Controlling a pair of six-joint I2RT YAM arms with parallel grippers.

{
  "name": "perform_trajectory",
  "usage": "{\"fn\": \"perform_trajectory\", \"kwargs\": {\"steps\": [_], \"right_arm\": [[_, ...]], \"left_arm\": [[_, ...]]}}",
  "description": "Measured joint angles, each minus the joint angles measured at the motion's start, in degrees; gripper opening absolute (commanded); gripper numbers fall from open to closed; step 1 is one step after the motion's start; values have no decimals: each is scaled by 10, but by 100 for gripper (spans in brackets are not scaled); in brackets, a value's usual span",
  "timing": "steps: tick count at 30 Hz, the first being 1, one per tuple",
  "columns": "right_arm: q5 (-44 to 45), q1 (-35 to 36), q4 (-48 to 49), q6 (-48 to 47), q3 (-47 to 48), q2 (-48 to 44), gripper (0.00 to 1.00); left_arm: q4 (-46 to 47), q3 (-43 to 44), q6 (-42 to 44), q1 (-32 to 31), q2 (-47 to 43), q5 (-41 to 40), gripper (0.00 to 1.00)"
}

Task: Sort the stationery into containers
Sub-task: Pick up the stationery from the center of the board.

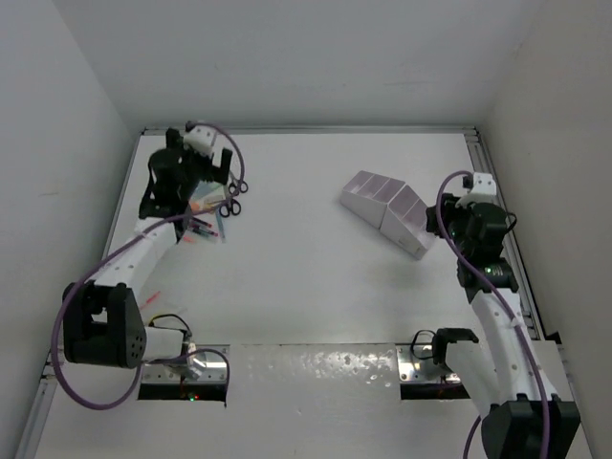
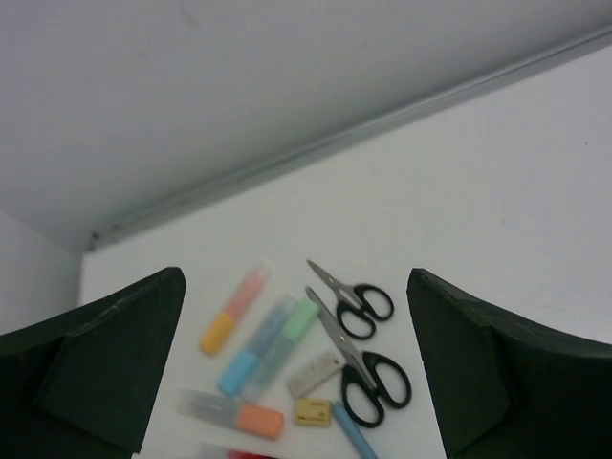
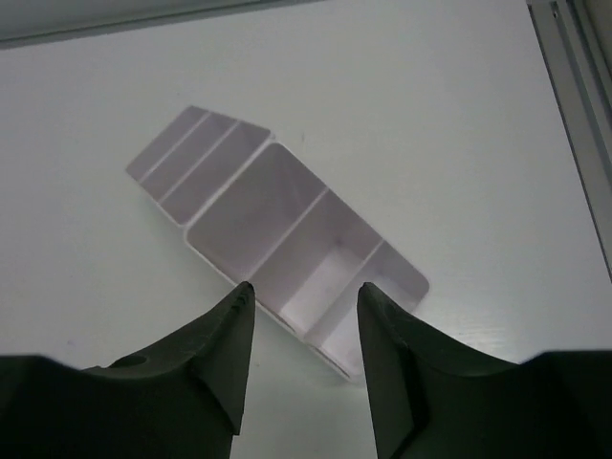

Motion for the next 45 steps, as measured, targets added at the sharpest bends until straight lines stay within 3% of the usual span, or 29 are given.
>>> {"fn": "perform_trajectory", "kwargs": {"steps": [2,6,7,8,9,10,12,13,14,17,19,23,28,36,45], "right_arm": [[-19,6,-21,-12,50,27,54],[-42,33,-34,-31,95,67,51],[-47,45,-33,-36,95,73,49],[-52,54,-33,-40,95,77,46],[-57,62,-32,-42,95,82,45],[-61,72,-29,-43,95,86,45],[-67,93,-17,-46,95,95,48],[-69,101,-13,-47,95,99,49],[-71,110,-10,-47,95,103,49],[-72,138,-5,-48,95,113,55],[-70,157,-3,-47,94,116,57],[-53,193,11,-43,80,116,59],[-36,228,11,-44,68,118,61],[-8,254,14,-51,67,136,61],[9,260,13,-62,68,145,62]], "left_arm": [[-101,115,37,-17,3,-4,100],[-331,338,84,-29,70,-24,97],[-400,405,87,-24,102,-28,83],[-467,474,83,-19,147,-27,45],[-522,532,74,-11,186,-23,34],[-584,593,66,2,231,-12,31],[-673,663,28,30,297,17,49],[-687,670,22,43,314,21,49],[-694,649,5,62,313,28,69],[-653,484,-21,115,232,18,100],[-641,376,-23,150,150,-19,100],[-618,342,-17,193,92,-42,100],[-565,317,-14,229,129,-14,100],[-528,291,-13,225,219,-34,99],[-462,274,-14,221,222,-87,87]]}}
